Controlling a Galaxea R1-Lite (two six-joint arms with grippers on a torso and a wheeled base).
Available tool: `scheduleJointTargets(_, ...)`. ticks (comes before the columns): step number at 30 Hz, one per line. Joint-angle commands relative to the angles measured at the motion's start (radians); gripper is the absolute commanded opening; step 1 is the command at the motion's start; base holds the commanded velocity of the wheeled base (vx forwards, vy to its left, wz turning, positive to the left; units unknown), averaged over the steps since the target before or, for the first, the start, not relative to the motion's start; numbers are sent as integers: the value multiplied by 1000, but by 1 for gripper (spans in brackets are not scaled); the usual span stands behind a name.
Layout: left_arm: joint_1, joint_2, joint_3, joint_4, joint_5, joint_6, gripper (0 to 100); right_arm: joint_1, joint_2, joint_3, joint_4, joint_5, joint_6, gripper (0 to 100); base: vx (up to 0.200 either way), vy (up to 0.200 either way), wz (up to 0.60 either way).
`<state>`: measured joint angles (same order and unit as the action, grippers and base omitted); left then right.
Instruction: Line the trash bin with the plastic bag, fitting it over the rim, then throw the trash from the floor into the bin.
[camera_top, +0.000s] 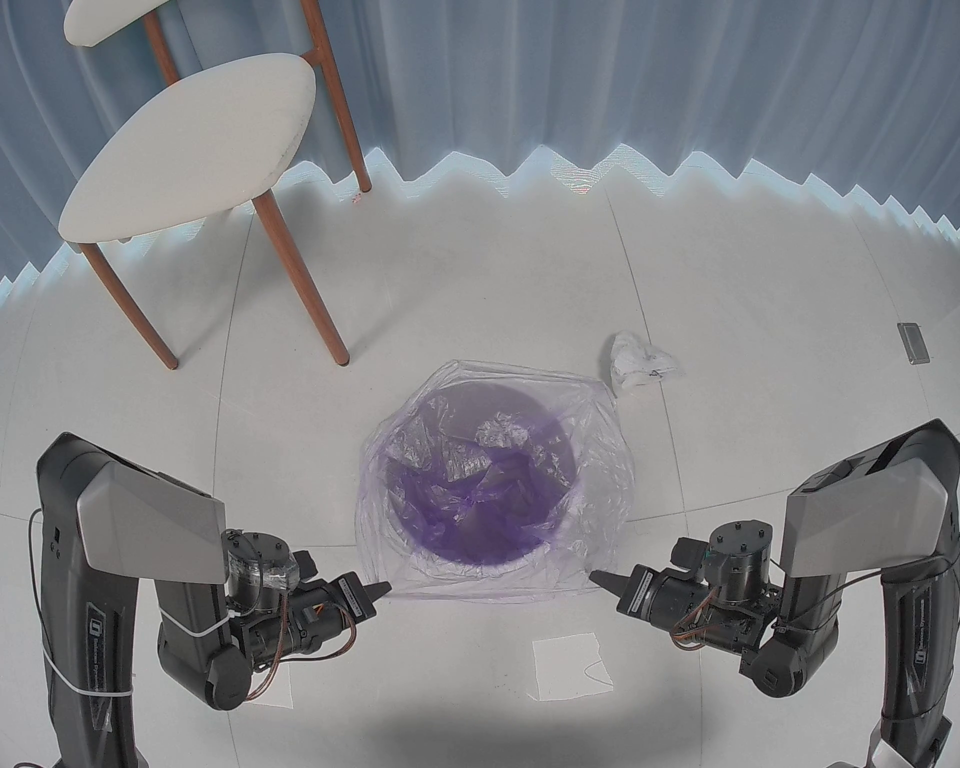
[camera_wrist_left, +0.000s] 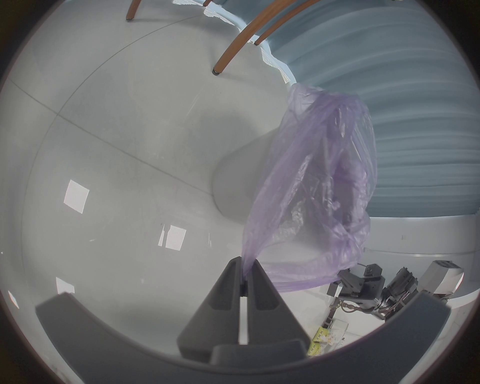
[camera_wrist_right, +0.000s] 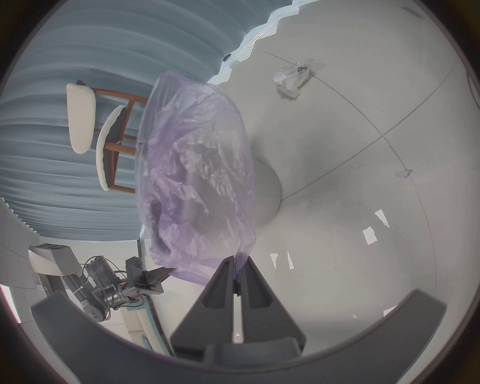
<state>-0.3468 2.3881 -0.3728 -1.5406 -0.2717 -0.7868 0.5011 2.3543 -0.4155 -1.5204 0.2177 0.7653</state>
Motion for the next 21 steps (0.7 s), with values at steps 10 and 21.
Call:
scheduleJointTargets(10,32,52,-179,60,31,3,0,-78,76,-155,3,-15,-8,0,0,0,0)
scheduleJointTargets(21,23,-38,6,-9,60,61,100,-68,36,-72,-49,-20,-1,100,0,0,0)
